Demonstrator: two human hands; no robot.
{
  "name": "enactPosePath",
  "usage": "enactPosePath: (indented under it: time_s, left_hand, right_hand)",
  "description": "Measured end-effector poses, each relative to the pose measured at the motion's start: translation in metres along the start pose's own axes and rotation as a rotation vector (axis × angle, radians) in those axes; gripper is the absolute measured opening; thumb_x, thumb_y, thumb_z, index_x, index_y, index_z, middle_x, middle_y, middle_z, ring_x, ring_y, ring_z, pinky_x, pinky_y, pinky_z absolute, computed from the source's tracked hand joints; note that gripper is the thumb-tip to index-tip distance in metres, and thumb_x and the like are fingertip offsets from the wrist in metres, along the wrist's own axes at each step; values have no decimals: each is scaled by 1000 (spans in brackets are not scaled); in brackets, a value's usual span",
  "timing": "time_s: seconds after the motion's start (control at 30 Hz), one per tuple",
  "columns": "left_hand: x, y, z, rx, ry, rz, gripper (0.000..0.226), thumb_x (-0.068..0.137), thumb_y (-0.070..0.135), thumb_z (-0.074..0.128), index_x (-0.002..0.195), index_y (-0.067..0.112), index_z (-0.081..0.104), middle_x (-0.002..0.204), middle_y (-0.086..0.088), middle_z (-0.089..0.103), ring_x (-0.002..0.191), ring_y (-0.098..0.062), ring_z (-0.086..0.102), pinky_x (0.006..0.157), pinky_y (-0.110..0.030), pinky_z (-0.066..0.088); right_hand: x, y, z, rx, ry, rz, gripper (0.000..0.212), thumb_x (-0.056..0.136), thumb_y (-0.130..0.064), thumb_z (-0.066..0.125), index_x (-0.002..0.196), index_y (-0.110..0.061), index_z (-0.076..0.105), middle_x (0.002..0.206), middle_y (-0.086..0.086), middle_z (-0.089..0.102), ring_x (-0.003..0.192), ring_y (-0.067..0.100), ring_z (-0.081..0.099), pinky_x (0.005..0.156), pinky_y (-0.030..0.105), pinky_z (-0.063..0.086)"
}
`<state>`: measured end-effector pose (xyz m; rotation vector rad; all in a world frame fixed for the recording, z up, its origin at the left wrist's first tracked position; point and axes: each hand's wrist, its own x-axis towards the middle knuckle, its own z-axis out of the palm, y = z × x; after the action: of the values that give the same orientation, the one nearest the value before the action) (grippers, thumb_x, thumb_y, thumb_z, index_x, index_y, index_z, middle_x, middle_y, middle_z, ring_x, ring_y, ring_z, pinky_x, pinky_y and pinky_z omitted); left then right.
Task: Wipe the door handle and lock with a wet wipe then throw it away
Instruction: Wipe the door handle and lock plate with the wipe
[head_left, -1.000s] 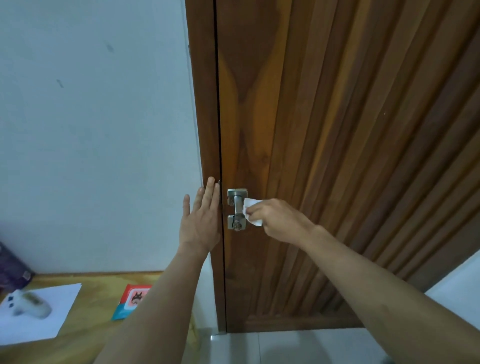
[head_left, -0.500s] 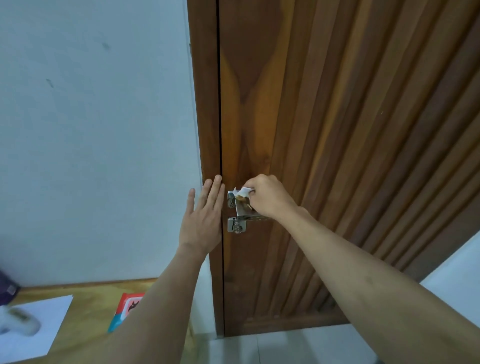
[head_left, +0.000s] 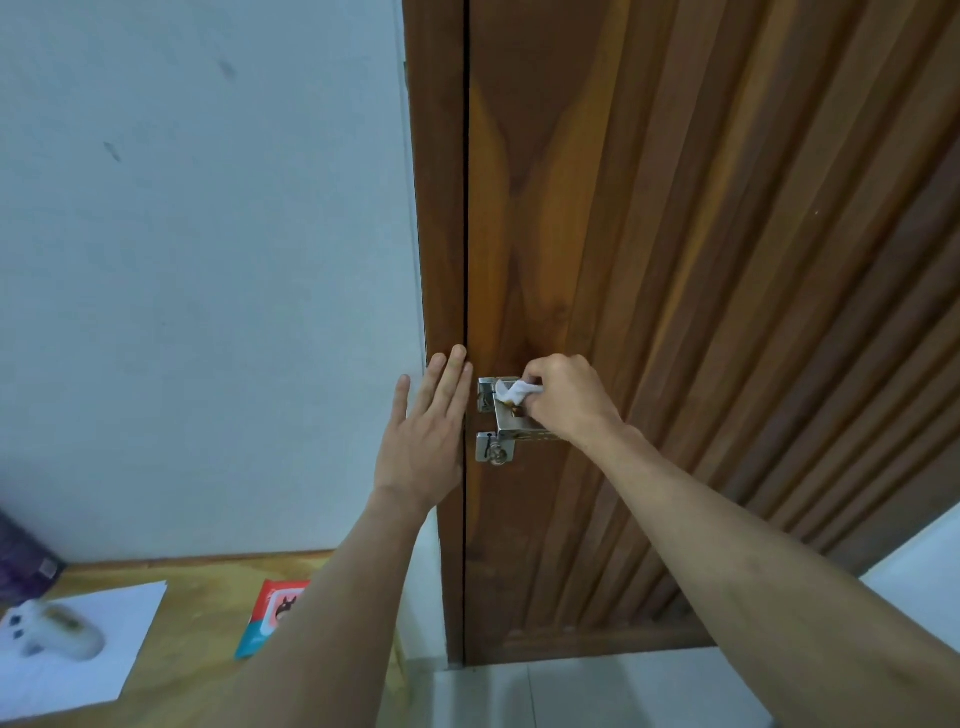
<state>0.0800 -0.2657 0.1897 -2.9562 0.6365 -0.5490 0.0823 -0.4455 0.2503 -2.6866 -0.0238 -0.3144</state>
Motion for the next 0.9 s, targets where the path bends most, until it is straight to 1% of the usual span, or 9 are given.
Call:
enactPosePath:
  time_s: [0.13,0.23,0.37,0.43,0.57,0.67,0.77,0.83,0.9]
  left_hand:
    - [0,-3,6,-38,58,1,81,91,24,42,157,11,-2,165,-7,-13,153,-25,-9,123,-51,12]
    - [1,-3,7,-45,60,8,79,90,27,36,157,11,-3,165,-7,-13,153,-26,-10,123,-51,11]
    - [1,-4,8,-43,56,17,82,94,28,44,157,12,-5,165,-8,-13,153,-26,-11,124,-51,9]
    - [2,-5,8,-39,61,15,82,94,27,46,157,12,-5,165,-7,-13,153,-26,-10,124,-51,9]
    - [2,-4,10,-33,69,7,84,92,22,48,157,12,-4,166,-7,-12,153,-25,-9,123,-51,11]
    - [2,-4,11,-28,65,-4,86,91,20,49,157,12,-6,165,-7,-13,153,-25,-11,123,-51,11]
    - [1,-4,8,-14,44,7,85,93,22,46,156,12,-11,165,-6,-18,152,-25,-15,123,-51,9]
    - [2,-4,7,-14,38,5,86,93,22,46,156,12,-13,164,-6,-21,152,-25,-17,123,-51,8]
    - [2,-3,9,-13,49,-1,87,92,21,49,156,11,-10,164,-6,-20,152,-25,-15,123,-51,9]
  right_hand:
    - [2,-2,0,-64,-53,-28,11,82,-6,67,84,-16,72,76,0,58,74,22,59,59,28,39]
    - [7,-7,1,-158,-74,-62,9,83,-7,66,87,-13,71,78,3,61,77,26,62,61,32,46]
    - [9,-6,3,-235,-17,-68,2,83,-12,68,85,-12,67,78,6,65,77,28,64,63,34,46]
    - [11,-4,5,-242,20,-71,6,82,-17,70,82,-13,66,76,5,65,76,27,64,62,34,46]
    - [13,0,1,-109,113,-2,21,82,-28,74,72,-16,59,62,-2,54,65,23,57,59,31,40]
    - [21,1,-12,96,233,56,19,77,-25,78,70,-14,64,61,1,61,60,22,60,56,30,43]
    - [24,0,-27,245,159,-6,24,74,-30,83,69,-15,64,60,3,62,49,14,52,46,29,40]
    - [22,-2,-31,150,59,-73,22,75,-32,82,74,-17,66,65,0,62,54,14,54,51,32,44]
    - [18,-4,-24,-73,-42,-135,22,78,-35,79,85,-16,69,69,-4,60,64,17,58,57,32,45]
